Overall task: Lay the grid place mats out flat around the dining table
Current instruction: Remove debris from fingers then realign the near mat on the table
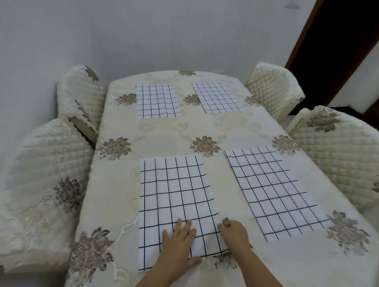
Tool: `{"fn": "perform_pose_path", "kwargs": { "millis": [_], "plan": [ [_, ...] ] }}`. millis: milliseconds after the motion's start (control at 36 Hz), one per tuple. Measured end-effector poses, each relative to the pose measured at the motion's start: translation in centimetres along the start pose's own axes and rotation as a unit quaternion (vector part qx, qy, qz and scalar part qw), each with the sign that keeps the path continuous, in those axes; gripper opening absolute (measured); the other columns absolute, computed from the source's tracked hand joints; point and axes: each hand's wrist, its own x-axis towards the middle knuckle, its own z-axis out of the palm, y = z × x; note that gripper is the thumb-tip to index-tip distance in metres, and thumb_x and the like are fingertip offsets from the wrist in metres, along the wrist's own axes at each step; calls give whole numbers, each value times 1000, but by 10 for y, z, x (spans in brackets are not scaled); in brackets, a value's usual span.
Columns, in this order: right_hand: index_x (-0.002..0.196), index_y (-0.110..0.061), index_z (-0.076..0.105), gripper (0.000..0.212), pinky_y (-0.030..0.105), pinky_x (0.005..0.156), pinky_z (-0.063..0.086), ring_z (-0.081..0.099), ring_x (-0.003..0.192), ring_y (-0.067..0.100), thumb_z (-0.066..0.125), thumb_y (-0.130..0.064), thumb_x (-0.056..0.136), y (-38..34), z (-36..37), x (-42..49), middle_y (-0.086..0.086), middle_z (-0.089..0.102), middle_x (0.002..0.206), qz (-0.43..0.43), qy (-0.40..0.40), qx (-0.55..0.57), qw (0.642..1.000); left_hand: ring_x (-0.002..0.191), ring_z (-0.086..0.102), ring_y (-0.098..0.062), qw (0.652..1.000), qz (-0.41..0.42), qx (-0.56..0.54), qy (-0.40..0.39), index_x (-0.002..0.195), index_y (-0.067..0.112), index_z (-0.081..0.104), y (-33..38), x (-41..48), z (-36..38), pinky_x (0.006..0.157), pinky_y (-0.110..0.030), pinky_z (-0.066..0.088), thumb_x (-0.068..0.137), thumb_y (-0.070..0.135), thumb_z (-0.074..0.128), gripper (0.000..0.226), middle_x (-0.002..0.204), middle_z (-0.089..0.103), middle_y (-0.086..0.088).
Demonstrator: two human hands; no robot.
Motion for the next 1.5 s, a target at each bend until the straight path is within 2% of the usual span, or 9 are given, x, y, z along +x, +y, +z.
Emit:
{"fn": "perform_pose_path", "kwargs": {
  "millis": [167, 306, 444, 583, 694, 806, 1056, 1250, 1500],
  "plan": [
    [55, -15, 29, 41, 24, 45, 22, 30, 46, 11, 49, -16, 91, 3, 0, -2, -2, 32, 51, -27, 3, 21, 999, 141, -24, -23, 999, -35, -9, 25, 149, 26, -1, -6, -4, 0, 112, -55, -6, 84, 65, 42, 88, 155, -22, 4],
    [60, -16, 35, 35, 21, 49, 27, 35, 51, 8, 48, -16, 92, 2, 0, -1, -5, 40, 56, -38, -3, 31, 999, 142, -21, -22, 982, -152, -71, 83, 149, 26, 0, -30, -12, -7, 114, -52, -1, 73, 78, 13, 93, 155, -21, 1],
    [91, -12, 53, 8, 31, 78, 43, 57, 86, 23, 49, -19, 93, -6, 1, -2, 4, 58, 86, -54, -48, 13, 997, 144, -16, -21, 971, -191, -112, 88, 149, 26, 2, -53, -23, -8, 114, -51, 5, 94, 55, 32, 70, 156, -17, 1],
    [85, -18, 46, 9, 38, 94, 38, 52, 103, 26, 46, -23, 92, -9, 7, 0, 2, 54, 93, -57, -73, -26, 995, 145, -9, -16, 966, -200, -136, 91, 149, 25, 7, -54, -32, -2, 115, -49, 7, 96, 49, 32, 63, 157, -13, 3],
    [131, -7, 43, 43, 32, 101, 31, 40, 126, 27, 47, -30, 95, -14, 4, -5, 11, 46, 133, -52, -96, -16, 994, 145, -1, -12, 953, -211, -174, 133, 148, 21, 14, -52, -36, 0, 116, -40, 13, 97, 39, 36, 58, 158, -3, 4],
    [139, -13, 35, 51, 36, 109, 28, 36, 131, 29, 49, -30, 93, -12, 4, -1, 8, 41, 143, -41, -119, -43, 991, 145, -1, -12, 956, -208, -160, 128, 148, 21, 13, -52, -41, 3, 116, -38, 13, 97, 39, 34, 58, 157, -4, 3],
    [107, -11, 55, 27, 44, 97, 43, 52, 109, 30, 57, -27, 85, 13, 7, 28, 7, 59, 112, -75, -149, -36, 985, 145, -3, -13, 959, -207, -153, 123, 148, 23, 13, -45, -44, 7, 115, -39, 12, 98, 38, 33, 56, 157, -6, 5],
    [129, -13, 48, 40, 32, 100, 36, 43, 124, 25, 55, -21, 91, -4, 0, 11, 4, 49, 131, -100, -174, -10, 980, 145, 1, -12, 959, -210, -127, 142, 148, 23, 15, -44, -45, 9, 113, -32, 19, 94, 44, 22, 58, 157, -3, 2],
    [127, -7, 48, 36, 26, 91, 38, 47, 110, 17, 53, -13, 92, -9, 3, 15, 3, 52, 126, -112, -192, 12, 975, 146, 0, -18, 956, -214, -131, 153, 146, 22, 22, -45, -43, 15, 114, -39, 16, 94, 41, 27, 56, 157, 2, 0]
  ]
}}
